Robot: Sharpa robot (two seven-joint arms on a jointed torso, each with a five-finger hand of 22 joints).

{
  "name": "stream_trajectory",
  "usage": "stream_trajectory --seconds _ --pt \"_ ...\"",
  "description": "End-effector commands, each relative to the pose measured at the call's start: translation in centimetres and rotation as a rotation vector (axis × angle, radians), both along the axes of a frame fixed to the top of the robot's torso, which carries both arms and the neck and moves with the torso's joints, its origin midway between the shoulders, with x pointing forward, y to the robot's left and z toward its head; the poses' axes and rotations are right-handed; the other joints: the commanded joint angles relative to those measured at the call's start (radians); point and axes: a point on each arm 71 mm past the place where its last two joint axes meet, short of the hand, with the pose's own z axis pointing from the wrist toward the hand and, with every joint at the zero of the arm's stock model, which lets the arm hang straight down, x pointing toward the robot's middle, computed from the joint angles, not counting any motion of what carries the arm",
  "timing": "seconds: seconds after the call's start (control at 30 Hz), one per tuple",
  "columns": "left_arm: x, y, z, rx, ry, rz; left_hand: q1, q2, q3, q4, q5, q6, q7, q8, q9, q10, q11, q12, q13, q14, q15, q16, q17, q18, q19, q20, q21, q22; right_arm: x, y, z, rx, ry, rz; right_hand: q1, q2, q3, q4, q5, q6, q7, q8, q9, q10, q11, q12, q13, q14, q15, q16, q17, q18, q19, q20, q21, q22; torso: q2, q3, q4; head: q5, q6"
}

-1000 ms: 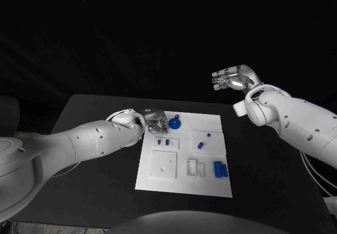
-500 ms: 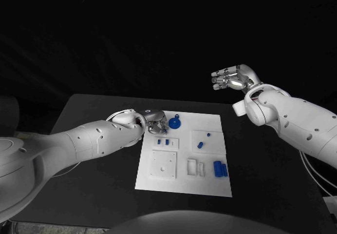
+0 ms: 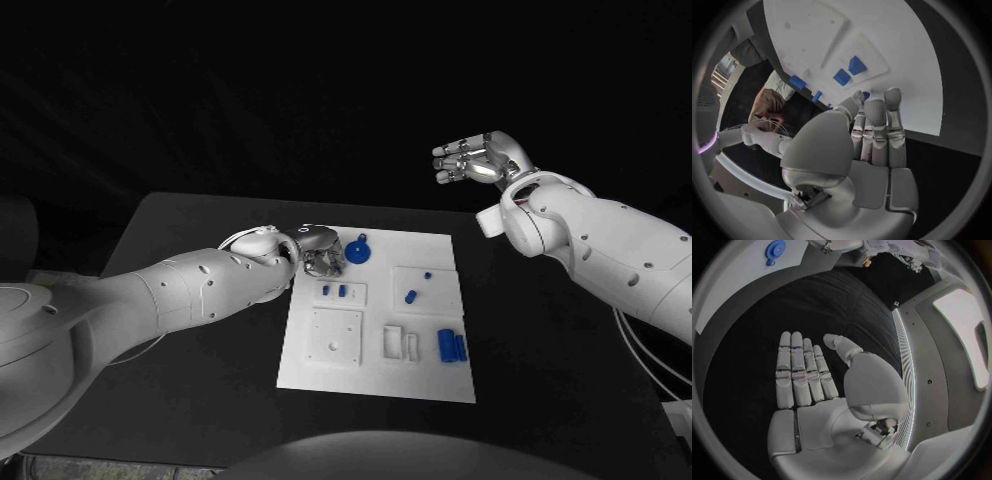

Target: Assemble the parts on the task board

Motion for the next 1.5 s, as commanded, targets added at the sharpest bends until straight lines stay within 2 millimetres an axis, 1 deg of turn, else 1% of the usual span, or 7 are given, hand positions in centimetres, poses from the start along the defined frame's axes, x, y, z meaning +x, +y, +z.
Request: stream_trajectory --seconds 0.03,0.6,1.07,1.23,1.37,1.43,1.5 --pt "-0.1 -0.3 -0.1 0.006 0.008 -0.012 0.004 -0.002 -0.003 0.0 -0.001 -0.001 0.004 -0.002 0.001 0.002 0.005 -0.005 0.001 0.001 0.005 0.007 -0.002 0.021 -0.001 0.009 0.003 0.018 -0.1 0.2 0.0 -0.006 -0.001 0.019 0.001 -0.002 0.001 -0.006 0.003 0.006 0.0 0.0 0.002 -0.001 0.0 -0.004 -0.001 -0.007 0.0 -0.001 -0.002 0.007 -0.003 0.0 -0.002 -0.001 0.0 -0.0001 0.0 0.0 -0.001" --pt "-0.4 -0.7 -0.8 0.026 0.019 -0.023 0.005 -0.002 -0.004 -0.002 -0.002 0.003 0.003 -0.002 0.002 0.006 0.004 -0.005 0.001 0.001 0.004 0.007 -0.002 0.021 -0.002 0.009 0.004 0.018 -0.1 0.3 0.0 -0.005 -0.002 0.02 0.0 -0.001 0.001 -0.007 0.002 0.007 -0.001 0.0 0.002 -0.001 0.0 -0.004 -0.001 -0.006 0.0 -0.001 -0.002 0.007 -0.004 0.0 -0.002 -0.001 0.0 -0.0003 -0.0012 -0.002 -0.002" --pt "-0.8 -0.8 -2.0 0.046 0.014 -0.028 0.01 0.002 -0.013 -0.011 -0.001 0.021 -0.001 -0.001 0.002 0.025 -0.002 -0.005 0.001 0.001 0.002 0.008 -0.001 0.02 -0.002 0.008 0.006 0.018 -0.1 0.2 0.0 -0.006 -0.002 0.019 0.0 -0.001 0.001 -0.007 0.002 0.007 -0.001 0.0 0.002 -0.001 0.0 -0.004 -0.001 -0.006 0.0 -0.001 -0.002 0.007 -0.004 0.0 -0.002 -0.001 0.0 0.0004 0.0002 -0.005 -0.005" --pt "-0.8 -0.6 -1.9 0.043 0.003 -0.026 0.011 0.002 -0.015 -0.013 -0.001 0.022 -0.002 -0.002 0.002 0.025 -0.002 -0.005 0.001 0.002 0.002 0.008 -0.001 0.02 -0.002 0.008 0.006 0.018 -0.1 0.1 0.0 -0.006 -0.001 0.019 0.0 -0.001 0.001 -0.007 0.002 0.007 -0.001 0.0 0.002 -0.001 0.0 -0.004 -0.001 -0.006 0.0 -0.001 -0.002 0.007 -0.004 0.0 -0.002 -0.001 0.0 -0.0006 0.001 -0.005 -0.006" --pt "-0.8 -0.6 -1.9 0.032 -0.006 -0.026 0.01 -0.002 -0.015 -0.017 -0.003 0.012 0.0 -0.003 0.001 0.018 0.0 -0.005 0.001 0.002 0.003 0.008 -0.002 0.021 -0.002 0.009 0.006 0.018 -0.1 0.0 -0.1 -0.007 0.0 0.016 0.0 -0.001 0.001 -0.007 0.002 0.007 -0.001 0.0 0.002 -0.001 0.0 -0.004 -0.001 -0.006 0.0 -0.001 -0.002 0.007 -0.004 0.0 -0.002 -0.001 0.0 -0.0007 0.0015 -0.004 -0.005" --pt "-0.8 -0.7 -1.8 0.025 -0.012 -0.025 0.008 -0.01 -0.011 -0.019 -0.005 -0.037 -0.001 -0.004 -0.002 0.007 0.004 -0.005 0.0 0.002 0.007 0.008 -0.002 0.023 -0.002 0.011 0.006 0.018 -0.1 0.0 -0.2 -0.008 0.002 0.015 0.0 -0.001 0.001 -0.007 0.002 0.007 -0.001 0.0 0.002 -0.001 0.0 -0.004 -0.001 -0.006 0.0 -0.001 -0.002 0.007 -0.004 0.0 -0.002 -0.001 0.0 -0.0008 0.0006 -0.003 -0.005" --pt "-0.8 -0.7 -1.7 0.02 -0.017 -0.025 0.006 -0.015 -0.006 -0.02 -0.005 -0.06 -0.003 -0.003 -0.001 -0.002 0.007 -0.005 0.0 0.002 0.009 0.008 -0.002 0.024 -0.002 0.013 0.006 0.018 -0.1 -0.1 -0.2 -0.008 0.002 0.015 0.0 -0.001 0.001 -0.007 0.002 0.007 -0.001 0.0 0.002 -0.001 0.0 -0.004 -0.001 -0.006 0.0 -0.001 -0.002 0.007 -0.004 0.0 -0.002 -0.001 0.0 -0.0009 0.0004 -0.003 -0.005"
